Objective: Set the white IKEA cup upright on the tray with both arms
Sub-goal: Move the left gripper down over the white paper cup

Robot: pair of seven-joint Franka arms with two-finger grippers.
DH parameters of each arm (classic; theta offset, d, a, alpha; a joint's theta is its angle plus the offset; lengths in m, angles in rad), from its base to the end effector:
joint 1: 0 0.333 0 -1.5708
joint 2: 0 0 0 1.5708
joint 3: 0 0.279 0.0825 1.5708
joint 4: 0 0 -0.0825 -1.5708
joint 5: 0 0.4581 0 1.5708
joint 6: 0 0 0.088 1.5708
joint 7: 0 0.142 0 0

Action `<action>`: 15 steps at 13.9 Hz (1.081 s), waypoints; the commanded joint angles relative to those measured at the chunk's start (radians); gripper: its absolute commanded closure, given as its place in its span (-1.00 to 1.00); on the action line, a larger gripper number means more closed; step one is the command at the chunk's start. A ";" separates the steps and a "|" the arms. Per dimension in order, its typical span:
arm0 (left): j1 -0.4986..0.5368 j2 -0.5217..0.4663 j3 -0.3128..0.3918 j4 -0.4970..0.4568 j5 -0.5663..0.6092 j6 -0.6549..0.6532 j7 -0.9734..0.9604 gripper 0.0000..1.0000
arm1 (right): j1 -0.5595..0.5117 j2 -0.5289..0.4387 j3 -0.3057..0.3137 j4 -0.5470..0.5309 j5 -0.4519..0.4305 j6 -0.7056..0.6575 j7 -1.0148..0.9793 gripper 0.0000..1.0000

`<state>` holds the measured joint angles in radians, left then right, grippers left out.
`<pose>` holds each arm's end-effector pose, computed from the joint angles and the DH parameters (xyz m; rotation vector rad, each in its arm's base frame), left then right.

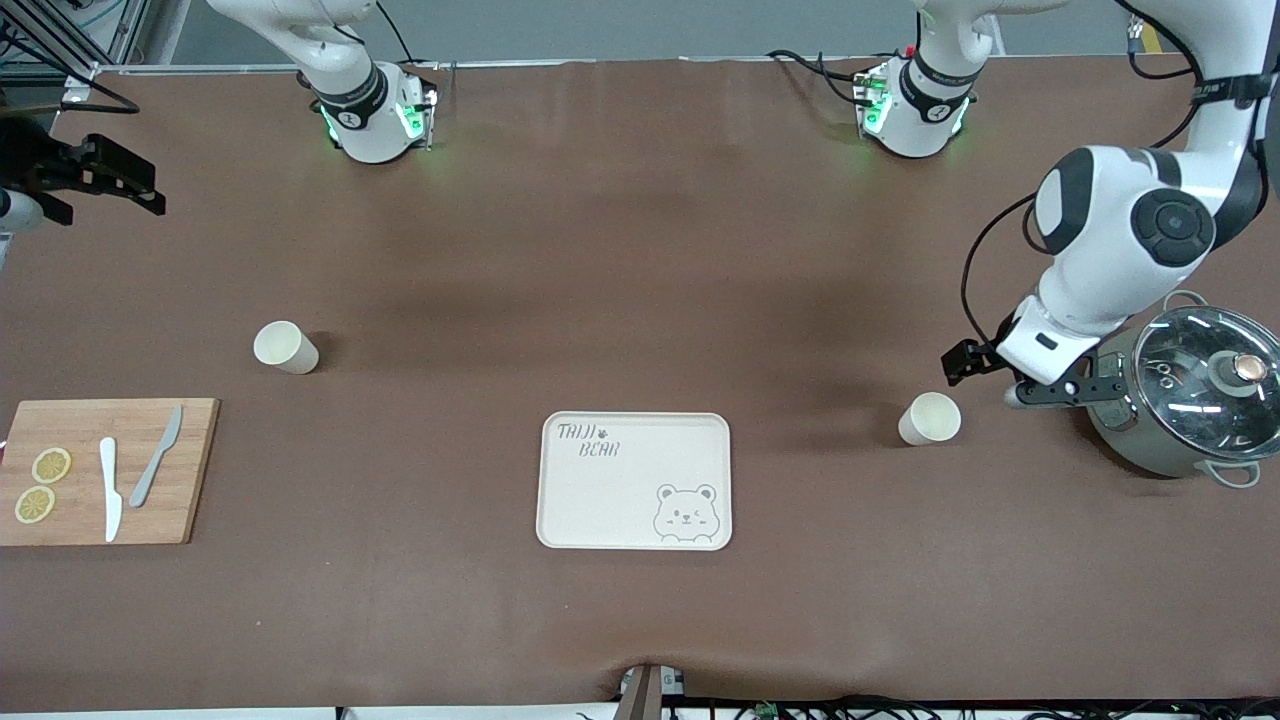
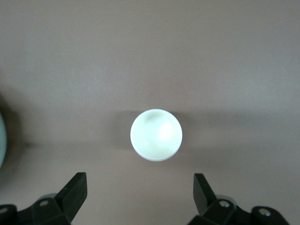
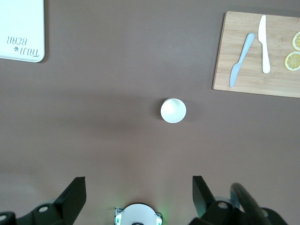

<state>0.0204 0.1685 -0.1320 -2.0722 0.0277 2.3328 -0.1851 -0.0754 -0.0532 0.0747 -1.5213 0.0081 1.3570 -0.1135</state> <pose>0.6353 -0.0709 0.2421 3.1220 0.0909 0.1446 0.5865 0.0018 0.5941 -3.1213 -0.1777 0.1734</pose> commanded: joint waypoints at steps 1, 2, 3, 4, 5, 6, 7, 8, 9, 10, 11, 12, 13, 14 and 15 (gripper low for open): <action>0.027 0.063 -0.004 0.006 0.011 0.080 -0.014 -1.00 | -0.009 -0.004 0.008 0.009 0.015 -0.002 -0.006 -1.00; 0.032 0.087 -0.004 0.009 0.011 0.107 -0.014 -0.99 | -0.007 -0.004 0.010 0.009 0.015 -0.002 -0.006 -1.00; 0.033 0.112 -0.004 0.007 0.011 0.134 -0.014 -0.95 | -0.007 -0.004 0.010 0.009 0.015 -0.002 -0.006 -1.00; 0.035 0.127 -0.004 0.006 0.011 0.151 -0.014 -0.88 | -0.001 -0.005 0.010 0.010 0.013 -0.002 -0.006 -1.00; 0.033 0.137 -0.004 0.004 0.011 0.151 -0.014 -0.81 | -0.001 -0.004 0.010 0.015 0.015 -0.002 -0.006 -1.00; 0.033 0.147 -0.004 0.006 0.011 0.151 -0.014 -0.73 | -0.001 -0.004 0.010 0.018 0.015 -0.001 -0.006 -1.00; 0.035 0.164 -0.004 0.007 0.011 0.154 -0.014 -0.70 | 0.000 -0.004 0.010 0.021 0.015 -0.002 -0.006 -1.00; 0.035 0.178 -0.004 0.009 0.011 0.157 -0.014 -0.65 | 0.000 -0.002 0.010 0.021 0.015 -0.002 -0.006 -1.00; 0.033 0.190 -0.004 0.012 0.011 0.160 -0.014 -0.60 | -0.001 -0.002 0.008 0.021 0.032 -0.002 -0.006 -1.00; 0.033 0.200 -0.004 0.012 0.011 0.160 -0.014 -0.55 | -0.009 -0.002 0.007 0.020 0.044 -0.002 -0.006 -1.00; 0.033 0.209 -0.004 0.014 0.011 0.160 -0.013 -0.49 | -0.007 0.015 0.005 0.020 0.038 -0.009 -0.005 -1.00; 0.033 0.216 -0.004 0.015 0.011 0.160 -0.013 -0.38 | -0.001 0.015 0.007 0.013 0.035 -0.009 -0.005 -1.00; 0.033 0.227 -0.004 0.018 0.011 0.160 -0.013 -0.23 | -0.001 0.013 0.008 0.010 0.035 -0.006 -0.003 -1.00; 0.033 0.232 -0.004 0.020 0.011 0.160 -0.013 -0.04 | -0.001 0.012 0.010 -0.006 0.041 0.007 -0.005 -1.00; 0.033 0.244 -0.006 0.023 0.011 0.160 -0.014 0.21 | -0.007 0.012 0.008 -0.011 0.050 0.014 -0.003 -1.00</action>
<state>0.0514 0.3896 -0.1322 -2.0675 0.0277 2.4844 -0.1851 -0.0742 -0.0383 0.0813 -1.5189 0.0338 1.3591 -0.1135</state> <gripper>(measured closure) 0.423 0.000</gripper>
